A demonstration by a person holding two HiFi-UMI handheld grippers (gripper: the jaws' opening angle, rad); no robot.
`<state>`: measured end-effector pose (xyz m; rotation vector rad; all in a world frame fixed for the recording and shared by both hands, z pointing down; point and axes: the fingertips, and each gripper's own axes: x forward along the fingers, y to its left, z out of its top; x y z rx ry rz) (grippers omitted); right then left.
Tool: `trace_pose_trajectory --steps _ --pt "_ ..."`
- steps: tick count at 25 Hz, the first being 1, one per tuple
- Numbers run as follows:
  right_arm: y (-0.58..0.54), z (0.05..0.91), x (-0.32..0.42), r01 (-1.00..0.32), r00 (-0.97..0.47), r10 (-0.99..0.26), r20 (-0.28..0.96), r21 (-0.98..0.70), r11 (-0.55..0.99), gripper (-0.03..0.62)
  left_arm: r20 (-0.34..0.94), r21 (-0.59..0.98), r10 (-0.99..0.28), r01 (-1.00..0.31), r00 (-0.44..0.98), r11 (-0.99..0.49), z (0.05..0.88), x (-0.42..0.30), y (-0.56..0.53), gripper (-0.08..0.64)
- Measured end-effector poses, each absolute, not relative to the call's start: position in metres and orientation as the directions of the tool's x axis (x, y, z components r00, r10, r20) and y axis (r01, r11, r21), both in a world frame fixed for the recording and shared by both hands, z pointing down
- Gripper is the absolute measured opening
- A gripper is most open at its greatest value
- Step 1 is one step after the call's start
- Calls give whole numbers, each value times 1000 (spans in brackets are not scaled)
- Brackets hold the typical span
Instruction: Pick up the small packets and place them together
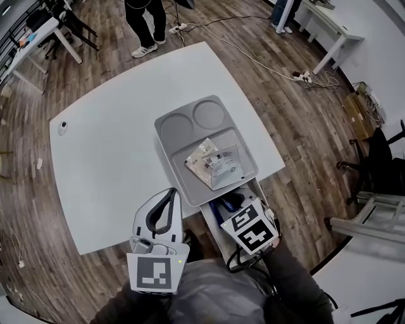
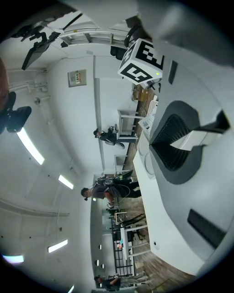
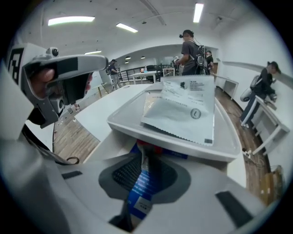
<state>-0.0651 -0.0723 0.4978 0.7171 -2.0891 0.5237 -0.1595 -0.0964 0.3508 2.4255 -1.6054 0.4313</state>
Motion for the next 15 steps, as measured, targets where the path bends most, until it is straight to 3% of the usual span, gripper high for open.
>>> trace_pose_trajectory --steps 9,15 --pt "-37 470 -56 -586 -476 -271 836 -72 807 49 306 16 -867 -913 393 -408 338 -145 -88 -5" --pt "-21 437 -62 -572 -487 -316 814 -24 820 49 261 22 -865 -899 428 -437 327 -140 -77 -5"
